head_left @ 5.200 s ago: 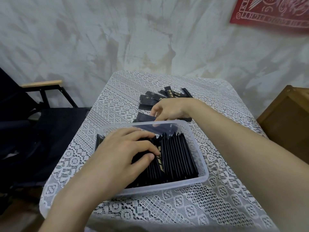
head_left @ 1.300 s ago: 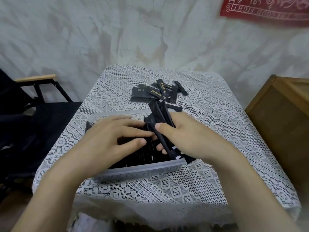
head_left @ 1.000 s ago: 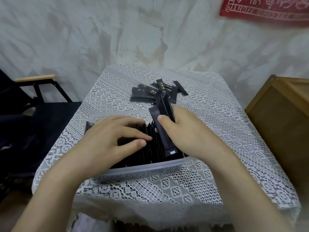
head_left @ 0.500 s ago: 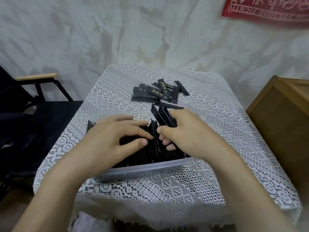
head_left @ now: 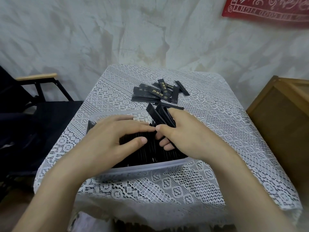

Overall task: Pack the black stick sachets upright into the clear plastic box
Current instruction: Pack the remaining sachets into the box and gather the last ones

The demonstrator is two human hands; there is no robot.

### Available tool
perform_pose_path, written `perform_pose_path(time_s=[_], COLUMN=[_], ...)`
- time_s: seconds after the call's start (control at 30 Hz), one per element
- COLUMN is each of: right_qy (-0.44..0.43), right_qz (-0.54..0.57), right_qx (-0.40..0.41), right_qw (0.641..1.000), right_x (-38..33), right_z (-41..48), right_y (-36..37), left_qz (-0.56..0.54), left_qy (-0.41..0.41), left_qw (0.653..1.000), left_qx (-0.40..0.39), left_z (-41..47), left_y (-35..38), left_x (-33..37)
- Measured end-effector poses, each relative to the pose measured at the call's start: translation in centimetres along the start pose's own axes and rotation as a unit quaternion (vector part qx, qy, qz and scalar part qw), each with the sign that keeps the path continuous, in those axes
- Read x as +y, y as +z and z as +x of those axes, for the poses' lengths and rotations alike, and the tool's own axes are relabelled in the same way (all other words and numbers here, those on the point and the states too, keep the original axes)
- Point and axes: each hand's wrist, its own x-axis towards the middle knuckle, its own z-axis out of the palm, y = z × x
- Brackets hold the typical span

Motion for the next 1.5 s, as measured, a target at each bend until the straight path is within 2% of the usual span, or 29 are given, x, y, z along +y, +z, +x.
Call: perform_pose_path(time_s=[0.33, 0.83, 0.97, 1.13, 1.37, 1.5], right_qy=[0.013, 0.012, -0.003, -0.009, 0.015, 0.012], right_qz=[0.021, 0.023, -0.068, -0.132, -0.316, -0.329], right_qx=[-0.007, 0.006, 0.052, 0.052, 0.105, 0.086], right_qw=[1.0, 1.0, 0.996, 0.99, 0.943, 0.94], right_x=[-0.4, -1.0, -1.4, -1.4, -2.1, -2.1], right_z=[-0.1, -0.4, -0.5, -0.8, -1.5, -1.8], right_y=[0.1, 0.3, 0.3, 0.0, 0.3, 0.8], left_qz=[0.031, 0.037, 0.031, 0.032, 0.03, 0.033], left_qy=[0.011, 0.03, 0.028, 0.018, 0.016, 0.013], left_qw=[0.999, 0.999, 0.999, 0.999, 0.999, 0.999], left_qx=[-0.018, 0.003, 0.004, -0.012, -0.015, -0.014], left_z=[0.3, 0.4, 0.3, 0.3, 0.2, 0.2], left_y=[0.0, 0.4, 0.4, 0.5, 0.4, 0.4], left_x=[-0.2, -0.5, -0.6, -0.6, -0.4, -0.5])
